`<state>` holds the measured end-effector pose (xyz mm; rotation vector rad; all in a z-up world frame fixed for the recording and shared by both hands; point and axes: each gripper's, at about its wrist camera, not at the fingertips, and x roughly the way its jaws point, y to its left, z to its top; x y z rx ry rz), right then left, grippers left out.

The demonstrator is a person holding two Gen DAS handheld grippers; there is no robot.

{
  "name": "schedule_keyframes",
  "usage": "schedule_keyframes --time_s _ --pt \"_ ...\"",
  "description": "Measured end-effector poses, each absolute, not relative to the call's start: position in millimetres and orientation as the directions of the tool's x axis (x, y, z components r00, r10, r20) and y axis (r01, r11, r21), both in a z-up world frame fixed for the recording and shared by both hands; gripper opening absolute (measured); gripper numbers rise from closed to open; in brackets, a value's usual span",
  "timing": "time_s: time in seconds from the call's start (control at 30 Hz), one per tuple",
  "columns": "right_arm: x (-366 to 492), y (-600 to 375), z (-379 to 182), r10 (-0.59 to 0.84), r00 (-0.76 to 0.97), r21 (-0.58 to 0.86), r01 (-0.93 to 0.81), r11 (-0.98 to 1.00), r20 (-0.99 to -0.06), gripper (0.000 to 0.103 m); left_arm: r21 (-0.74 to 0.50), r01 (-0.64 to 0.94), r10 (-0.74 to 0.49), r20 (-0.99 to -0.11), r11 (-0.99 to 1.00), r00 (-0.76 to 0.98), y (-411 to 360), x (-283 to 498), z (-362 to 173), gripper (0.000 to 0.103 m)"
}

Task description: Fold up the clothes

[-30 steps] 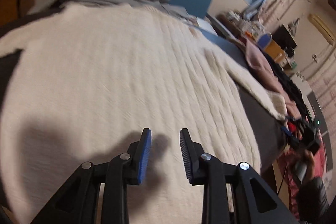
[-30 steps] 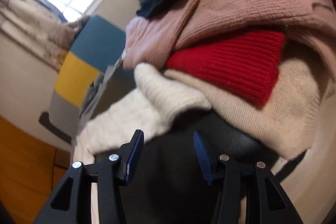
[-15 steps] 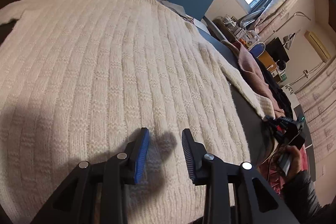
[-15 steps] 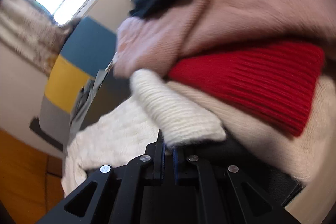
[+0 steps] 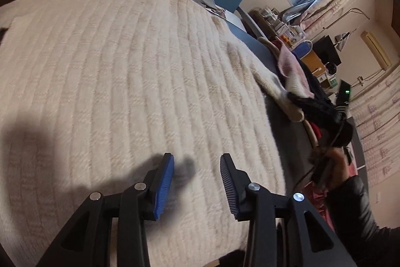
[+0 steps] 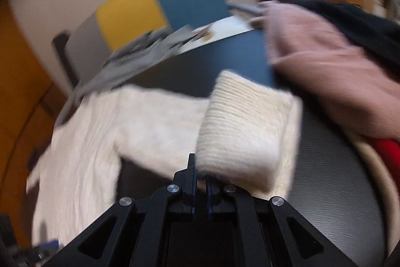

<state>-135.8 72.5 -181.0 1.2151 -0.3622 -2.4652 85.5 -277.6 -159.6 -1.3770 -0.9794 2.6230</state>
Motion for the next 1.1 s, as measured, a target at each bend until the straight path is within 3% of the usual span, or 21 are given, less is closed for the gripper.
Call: schedule_keyframes --time_s 0.17,0.27,0.33,0.4,0.57,0.77,1.0,1.1 --pt "-140.4 39.9 -187.3 -0.479 -0.504 0.368 0.309 -0.877 -0.719 0.01 -0.582 0.176 0.37 -0.692 -0.794 -0.62 -268.2 44.9 -135.5 0.04" --pt "-136.8 64.0 -185.2 -0.531 -0.495 0.465 0.262 -0.846 -0.688 0.023 -0.584 0.075 0.431 -0.673 -0.808 -0.6 -244.6 2.5 -118.4 0.049" --pt "-128.1 77.9 -181.4 -0.534 -0.521 0.475 0.256 -0.842 -0.666 0.038 -0.575 0.009 0.465 -0.671 -0.818 -0.577 -223.5 -29.2 -109.5 0.05" --pt "-121.5 88.2 -180.8 -0.536 -0.531 0.479 0.256 -0.84 -0.656 0.045 -0.536 -0.047 0.469 -0.689 -0.843 -0.552 -197.2 -59.0 -106.0 0.05" --pt "-114.1 110.9 -196.1 -0.545 -0.512 0.512 0.221 -0.83 -0.664 0.045 -0.453 -0.183 0.482 -0.742 -0.873 -0.466 -130.5 -119.7 -114.7 0.05" --pt "-111.8 128.3 -209.7 -0.611 -0.51 0.586 0.234 -0.776 -0.606 0.045 -0.368 -0.139 0.39 -0.809 -0.919 -0.439 -117.7 -158.6 -139.8 0.05" --pt "-105.9 124.7 -210.9 -0.629 -0.526 0.58 0.282 -0.764 -0.573 0.05 -0.381 -0.157 0.41 -0.799 -0.911 -0.441 -116.9 -198.5 -148.5 0.05" --pt "-103.4 124.8 -210.6 -0.636 -0.524 0.58 0.296 -0.759 -0.566 0.051 -0.482 -0.14 0.496 -0.78 -0.865 -0.38 -113.4 -210.8 -162.1 0.048"
